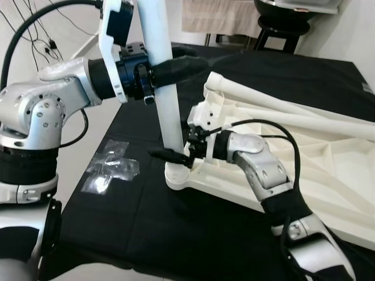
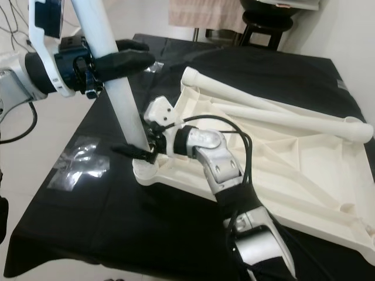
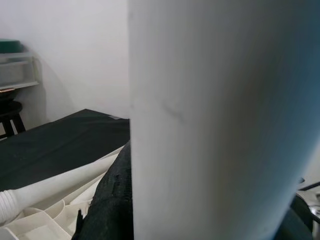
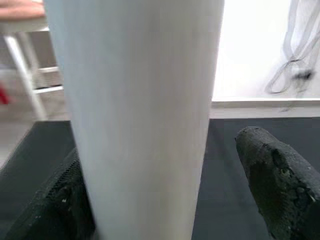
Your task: Building children table
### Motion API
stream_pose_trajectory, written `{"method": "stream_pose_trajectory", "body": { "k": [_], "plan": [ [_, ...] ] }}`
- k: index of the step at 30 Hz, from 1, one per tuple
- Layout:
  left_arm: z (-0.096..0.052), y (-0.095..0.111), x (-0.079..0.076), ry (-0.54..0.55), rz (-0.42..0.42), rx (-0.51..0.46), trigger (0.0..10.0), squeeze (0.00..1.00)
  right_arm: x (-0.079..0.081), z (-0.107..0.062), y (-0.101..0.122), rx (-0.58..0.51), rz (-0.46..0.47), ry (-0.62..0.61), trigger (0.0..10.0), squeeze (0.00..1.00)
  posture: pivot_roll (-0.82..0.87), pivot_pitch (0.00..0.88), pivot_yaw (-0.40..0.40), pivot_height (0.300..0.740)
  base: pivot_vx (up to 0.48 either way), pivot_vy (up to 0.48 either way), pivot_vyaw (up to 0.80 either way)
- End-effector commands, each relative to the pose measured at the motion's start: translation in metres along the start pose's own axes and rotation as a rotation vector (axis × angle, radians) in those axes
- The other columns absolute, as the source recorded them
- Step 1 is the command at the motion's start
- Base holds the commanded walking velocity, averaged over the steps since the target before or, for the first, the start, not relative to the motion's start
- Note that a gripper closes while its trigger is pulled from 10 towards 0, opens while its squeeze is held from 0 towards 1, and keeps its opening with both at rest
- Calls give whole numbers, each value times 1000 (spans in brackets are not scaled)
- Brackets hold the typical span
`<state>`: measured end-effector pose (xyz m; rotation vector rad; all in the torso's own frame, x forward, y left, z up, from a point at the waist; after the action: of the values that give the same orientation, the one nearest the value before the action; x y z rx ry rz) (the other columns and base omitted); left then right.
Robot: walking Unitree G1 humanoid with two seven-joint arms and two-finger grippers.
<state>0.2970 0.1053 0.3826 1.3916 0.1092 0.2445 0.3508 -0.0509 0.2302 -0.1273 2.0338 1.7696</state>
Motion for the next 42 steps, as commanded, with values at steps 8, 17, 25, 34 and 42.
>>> {"method": "stream_pose_trajectory", "body": {
  "k": [8,17,25,34,42],
  "plan": [
    [2,-7,-8,-59,-22,48,0,0,0,6,-7,-79,91,97,0,0,81,174,-38,740,0,0,0],
    [7,-9,-11,-96,-22,58,0,0,-2,5,-10,-113,116,102,0,0,75,166,-24,740,0,0,0],
    [10,-9,-2,-34,-29,56,10000,1000,-2,-4,-23,-88,112,-24,0,0,66,169,-29,740,0,0,0],
    [5,-2,17,102,-10,16,10000,0,83,11,-62,182,342,-798,0,0,51,188,-43,740,0,0,0],
    [10,-6,16,87,-3,31,10000,0,60,22,-53,145,296,-855,0,0,45,169,-37,740,0,0,0]
  ]
}}
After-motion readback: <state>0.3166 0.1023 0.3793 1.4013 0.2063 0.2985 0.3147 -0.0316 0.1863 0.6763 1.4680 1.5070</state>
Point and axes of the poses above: a point about 5 cm out from each wrist's last joint towards the gripper, its own z axis pointing out of the wrist towards the gripper, its own y axis along the axis of the wrist's last joint, x = y × z, the point moved 2 cm from there along z, pointing out of the wrist towards the gripper, and after that the axes turned 8 degrees about -z, right-handed, at the moved point
